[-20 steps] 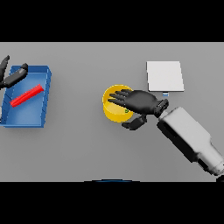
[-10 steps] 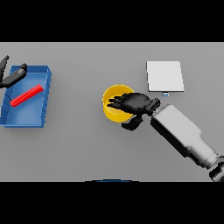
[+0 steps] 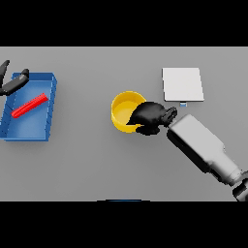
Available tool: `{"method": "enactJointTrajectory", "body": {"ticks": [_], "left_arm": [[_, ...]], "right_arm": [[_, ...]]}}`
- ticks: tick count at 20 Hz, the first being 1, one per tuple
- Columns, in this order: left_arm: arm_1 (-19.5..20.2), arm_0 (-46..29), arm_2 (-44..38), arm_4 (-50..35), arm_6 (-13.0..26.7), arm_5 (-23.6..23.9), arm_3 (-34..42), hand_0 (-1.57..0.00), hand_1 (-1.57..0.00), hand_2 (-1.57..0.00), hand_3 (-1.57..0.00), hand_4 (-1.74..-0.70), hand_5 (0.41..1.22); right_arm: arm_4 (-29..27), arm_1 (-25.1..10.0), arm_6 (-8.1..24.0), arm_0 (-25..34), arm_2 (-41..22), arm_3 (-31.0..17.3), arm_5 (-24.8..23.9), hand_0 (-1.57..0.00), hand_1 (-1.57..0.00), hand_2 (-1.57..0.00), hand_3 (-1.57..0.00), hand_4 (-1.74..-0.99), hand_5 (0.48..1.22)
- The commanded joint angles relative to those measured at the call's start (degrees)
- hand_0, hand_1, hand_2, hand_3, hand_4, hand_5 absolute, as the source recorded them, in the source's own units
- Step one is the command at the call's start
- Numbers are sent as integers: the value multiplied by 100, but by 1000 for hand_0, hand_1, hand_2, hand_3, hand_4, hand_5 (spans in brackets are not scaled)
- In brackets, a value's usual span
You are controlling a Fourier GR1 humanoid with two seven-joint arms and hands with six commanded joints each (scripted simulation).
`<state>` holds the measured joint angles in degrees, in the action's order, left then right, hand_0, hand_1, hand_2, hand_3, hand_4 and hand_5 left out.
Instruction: Pick up the red beaker and tilt it to pour out 1 green nut into yellow bowl. Pick up the yellow bowl and place it on the metallic measuring scale.
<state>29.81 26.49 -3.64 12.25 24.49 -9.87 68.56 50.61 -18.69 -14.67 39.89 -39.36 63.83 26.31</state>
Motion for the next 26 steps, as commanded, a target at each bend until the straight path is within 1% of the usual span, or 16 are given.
{"method": "enactJointTrajectory", "body": {"ticks": [1, 3, 4, 5, 7, 9, 11, 14, 15, 17, 20, 21, 22, 23, 25, 26], "left_arm": [[-5, 3, 6, -1, 0, -6, -5, 1, 1, 1, 1, -784, 712], [-15, -52, 4, -2, -2, 16, 34, 1, 1, 1, 1, -784, 710], [-12, 8, 17, 31, 9, 16, -44, 1, 1, 1, 1, -782, 710], [-42, 59, 24, 3, 29, 7, -6, 1, 1, 1, 1, -785, 712], [-67, 3, 32, -4, 2, 22, 24, 1, 1, 1, 1, -786, 704], [-33, 3, 26, 12, 36, 15, 18, 1, 1, 1, 1, -778, 704], [-23, -31, 46, 39, -6, 24, 45, 1, 1, 1, 1, -774, 706], [-55, 36, 34, -2, -20, 10, 7, 1, 1, 1, 1, -776, 702], [-33, 19, 12, -42, 3, -18, 57, 1, 1, 1, 1, -780, 702], [-62, 42, -16, -97, 25, -28, 40, 1, 1, 1, 1, -788, 702], [-72, 46, -30, -119, 29, -16, 69, 1, 1, 1, 1, -799, 704], [-48, 38, -54, -126, 22, -22, 47, 1, 1, 1, 1, -800, 704], [-41, 36, -80, -152, 51, -22, 55, 1, 1, 1, 1, -806, 703], [-60, 39, -63, -159, 56, -28, 89, 1, 1, 1, 1, -812, 710], [-98, -42, -77, -192, 127, 9, 174, 1, 1, 1, 1, -826, 723], [-72, -32, -94, -219, 192, -18, 223, 1, 1, 1, 1, -831, 728]], "right_arm": [[-28, -6, 44, -13, 11, 11, 37, -1278, -1266, -1187, -1027, -1637, 1152], [-86, -60, 56, -19, -2, 68, 139, -1384, -1376, -1287, -1106, -1674, 1177], [-103, -77, 111, -20, 4, 109, 204, -1421, -1415, -1323, -1130, -1688, 1186], [-117, -76, 69, 5, 3, 67, 193, -1451, -1446, -1330, -1171, -1698, 1193], [-170, -69, 126, 41, 19, 158, 241, -1494, -1491, -1362, -1198, -1714, 1203], [-232, -193, 196, -6, 76, 357, 332, -1522, -1520, -1415, -1185, -1724, 1209], [-376, -293, 342, 57, 205, 599, 547, -1540, -1538, -1447, -1165, -1730, 1214], [-502, -564, 502, 90, 361, 978, 778, -1555, -1554, -1491, -1153, -1735, 1217], [-525, -620, 646, 67, 411, 1090, 824, -1558, -1558, -1451, -1204, -1736, 1218], [-506, -645, 893, 71, 443, 1217, 804, -1563, -1562, -1447, -1199, -1738, 1219], [-544, -667, 977, 143, 478, 1241, 805, -1567, -1567, -1507, -1179, -1739, 1219], [-581, -656, 1143, 208, 581, 1194, 808, -1520, -1567, -1520, -1179, -1740, 1219], [-620, -757, 1148, 223, 648, 1230, 863, -1530, -1568, -1518, -1177, -1740, 1220], [-634, -811, 1232, 264, 722, 1219, 849, -1538, -1569, -1488, -1190, -1740, 1220], [-621, -996, 1040, 328, 860, 1053, 594, -1550, -1570, -1504, -1174, -1741, 1220], [-590, -1002, 1031, 418, 924, 875, 423, -1554, -1570, -1517, -1166, -1741, 1220]]}}
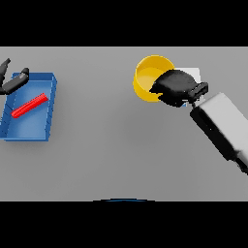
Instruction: Pick up the red beaker and tilt it to pour out 1 green nut into yellow bowl. Pick up the yellow bowl and place it on the metallic measuring scale.
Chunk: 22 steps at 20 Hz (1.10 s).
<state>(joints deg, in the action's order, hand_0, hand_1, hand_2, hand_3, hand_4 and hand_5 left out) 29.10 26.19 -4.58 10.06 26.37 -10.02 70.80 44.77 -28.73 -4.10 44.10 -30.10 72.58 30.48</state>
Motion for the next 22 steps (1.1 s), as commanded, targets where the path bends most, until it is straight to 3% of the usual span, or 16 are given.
{"method": "enactJointTrajectory", "body": {"ticks": [1, 11, 16, 22], "left_arm": [[11, -8, -10, -25, 61, -5, 81, 1, 1, 1, 1, -834, 733], [-31, -210, 31, -67, 485, 10, 462, 1, 1, 1, 1, -858, 768], [-28, -27, 52, 7, 571, 18, 273, 1, 1, 1, 1, -863, 797], [34, -52, 30, 12, 577, -3, 303, 1, 1, 1, 1, -851, 802]], "right_arm": [[26, -42, -72, 27, 43, -135, -136, -1558, -1570, -1528, -1159, -1741, 1221], [171, -159, -303, 422, 419, -1935, -1055, -1570, -1571, -1533, -1159, -1741, 1221], [255, -25, -499, 529, 498, -2761, -1398, -1571, -1571, -1428, -1290, -1741, 1221], [267, 135, -558, 544, 577, -3244, -1551, -1571, -1571, -1380, -1392, -1741, 1221]]}}
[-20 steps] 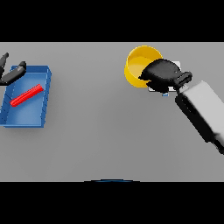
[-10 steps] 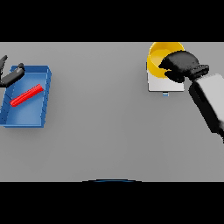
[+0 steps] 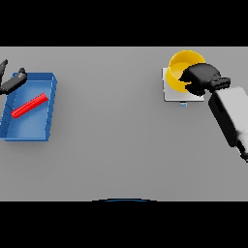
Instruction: Pick up the red beaker and tilt it to pour out 1 green nut into yellow bowl. Pick up the yellow bowl and place it on the metallic measuring scale.
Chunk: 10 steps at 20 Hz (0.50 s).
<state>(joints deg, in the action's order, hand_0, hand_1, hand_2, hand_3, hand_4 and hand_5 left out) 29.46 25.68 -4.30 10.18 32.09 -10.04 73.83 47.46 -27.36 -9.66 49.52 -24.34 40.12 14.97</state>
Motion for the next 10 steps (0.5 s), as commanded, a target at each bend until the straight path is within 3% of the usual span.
{"method": "enactJointTrajectory", "body": {"ticks": [1, 4, 6, 7, 8, 10], "left_arm": [[-34, 27, 27, 4, 39, -4, -18, 1, 1, 1, 1, -849, 799], [-15, -39, 16, -6, -51, -24, -18, 1, 1, 1, 1, -844, 783], [-21, 2, 35, -4, -56, -61, -78, 1, 1, 1, 1, -838, 779], [-44, -32, 45, -30, -49, -67, -10, 1, 1, 1, 1, -836, 775], [-55, -26, 46, -25, -8, -44, 9, 1, 1, 1, 1, -837, 773], [-55, -9, 36, -29, 7, -44, -13, 1, 1, 1, 1, -834, 771]], "right_arm": [[4, -14, -32, 25, 12, -50, 17, -1571, -1571, -1382, -1402, -1741, 1221], [47, 18, -67, 61, 9, -227, 7, -1571, -1571, -1374, -1448, -1741, 1221], [54, 60, -4, 129, 44, -306, 21, -1565, -1496, -1437, -1249, -1741, 1221], [82, 79, -14, 113, 48, -373, 2, -1558, -1428, -1343, -1110, -1682, 1221], [42, 14, -84, 76, 71, -322, 57, -1471, -1285, -1178, -959, -1632, 1145], [-94, 74, 7, 132, 184, -376, 221, -1147, -958, -848, -688, -1559, 1014]]}}
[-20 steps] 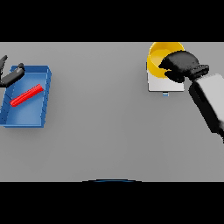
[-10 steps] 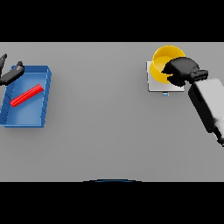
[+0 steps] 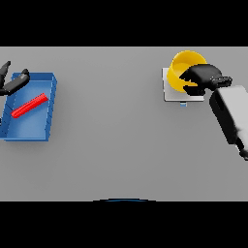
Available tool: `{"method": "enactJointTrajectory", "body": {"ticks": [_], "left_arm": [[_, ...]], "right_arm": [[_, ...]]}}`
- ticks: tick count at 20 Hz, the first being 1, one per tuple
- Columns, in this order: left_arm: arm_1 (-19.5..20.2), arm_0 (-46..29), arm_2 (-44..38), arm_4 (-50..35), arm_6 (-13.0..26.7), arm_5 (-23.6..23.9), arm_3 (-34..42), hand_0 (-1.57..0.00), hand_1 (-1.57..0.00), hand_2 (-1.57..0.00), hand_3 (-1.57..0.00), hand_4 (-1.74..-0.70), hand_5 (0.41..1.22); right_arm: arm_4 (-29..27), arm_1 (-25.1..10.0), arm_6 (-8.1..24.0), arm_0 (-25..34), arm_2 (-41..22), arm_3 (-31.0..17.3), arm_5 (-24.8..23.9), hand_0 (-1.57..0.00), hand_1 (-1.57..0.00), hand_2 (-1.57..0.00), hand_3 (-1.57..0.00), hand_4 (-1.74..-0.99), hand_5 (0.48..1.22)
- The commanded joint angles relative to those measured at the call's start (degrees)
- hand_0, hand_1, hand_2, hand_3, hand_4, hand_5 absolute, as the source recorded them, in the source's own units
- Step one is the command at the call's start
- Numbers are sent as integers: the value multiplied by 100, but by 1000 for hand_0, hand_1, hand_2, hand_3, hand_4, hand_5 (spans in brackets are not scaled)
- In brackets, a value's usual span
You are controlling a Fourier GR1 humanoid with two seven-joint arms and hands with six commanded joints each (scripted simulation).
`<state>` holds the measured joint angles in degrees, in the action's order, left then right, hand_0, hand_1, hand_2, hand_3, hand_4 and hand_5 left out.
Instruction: Pick up the red beaker and tilt it to pour out 1 green nut into yellow bowl. Pick up the yellow bowl and place it on the metallic measuring scale.
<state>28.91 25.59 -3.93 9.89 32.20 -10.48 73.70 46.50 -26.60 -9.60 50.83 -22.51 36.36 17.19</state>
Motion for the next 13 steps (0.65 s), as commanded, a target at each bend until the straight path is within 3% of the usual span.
{"method": "enactJointTrajectory", "body": {"ticks": [1, 3, 6, 13], "left_arm": [[11, -19, -22, -22, -52, -19, -36, 1, 1, 1, 1, -835, 768], [-8, -82, -62, -81, -118, -2, 20, 1, 1, 1, 1, -840, 764], [-24, 7, -4, -22, -53, -1, -15, 1, 1, 1, 1, -832, 749], [16, -33, -14, -29, -24, -21, 41, 1, 1, 1, 1, -833, 760]], "right_arm": [[-62, 16, 8, 6, 45, -9, 68, -946, -811, -708, -576, -1535, 965], [-122, 34, 65, 12, 98, -33, 138, -605, -556, -470, -391, -1496, 890], [-98, 17, 57, -41, 54, -3, 173, -309, -304, -240, -206, -1461, 833], [-23, -18, 122, -20, -48, 7, 362, -64, -63, -50, -42, -1390, 779]]}}
